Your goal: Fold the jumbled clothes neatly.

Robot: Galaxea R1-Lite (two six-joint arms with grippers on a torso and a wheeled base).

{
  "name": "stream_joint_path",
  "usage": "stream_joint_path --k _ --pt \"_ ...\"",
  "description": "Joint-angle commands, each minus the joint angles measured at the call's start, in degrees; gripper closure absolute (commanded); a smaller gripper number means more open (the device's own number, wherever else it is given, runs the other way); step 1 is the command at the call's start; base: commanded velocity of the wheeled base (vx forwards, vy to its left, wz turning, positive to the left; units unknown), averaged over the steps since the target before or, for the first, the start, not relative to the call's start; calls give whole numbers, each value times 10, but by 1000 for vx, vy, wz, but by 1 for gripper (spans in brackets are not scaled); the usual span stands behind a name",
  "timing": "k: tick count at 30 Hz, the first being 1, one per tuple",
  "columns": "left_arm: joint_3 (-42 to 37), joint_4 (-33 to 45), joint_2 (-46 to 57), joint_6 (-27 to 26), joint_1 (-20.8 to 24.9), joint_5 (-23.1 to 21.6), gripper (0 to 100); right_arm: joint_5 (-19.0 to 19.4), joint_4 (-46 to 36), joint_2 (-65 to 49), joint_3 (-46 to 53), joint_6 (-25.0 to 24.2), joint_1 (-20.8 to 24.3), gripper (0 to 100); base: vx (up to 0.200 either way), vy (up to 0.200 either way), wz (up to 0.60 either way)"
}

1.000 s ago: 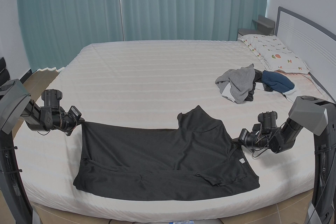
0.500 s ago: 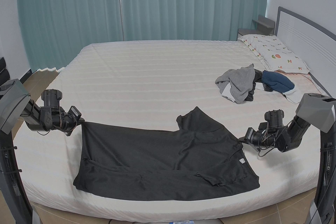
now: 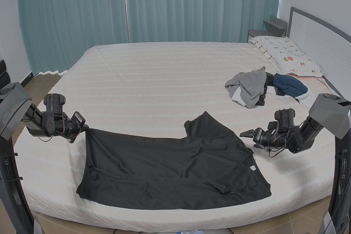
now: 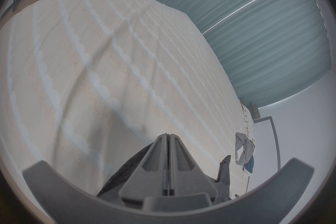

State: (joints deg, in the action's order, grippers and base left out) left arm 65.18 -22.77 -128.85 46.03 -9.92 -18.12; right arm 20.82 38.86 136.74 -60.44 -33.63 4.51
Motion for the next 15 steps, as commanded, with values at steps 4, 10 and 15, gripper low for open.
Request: stream_joint_path --k 4,10,15 --pt "-1 4 0 1 0 -4 100 0 -67 41 -116 0 35 0 0 0 0" --pt "0 16 2 1 0 -5 100 -2 -91 102 -204 -4 50 0 0 0 0" --pt "-1 16 1 1 0 -5 100 -7 -107 138 -253 -17 48 0 0 0 0"
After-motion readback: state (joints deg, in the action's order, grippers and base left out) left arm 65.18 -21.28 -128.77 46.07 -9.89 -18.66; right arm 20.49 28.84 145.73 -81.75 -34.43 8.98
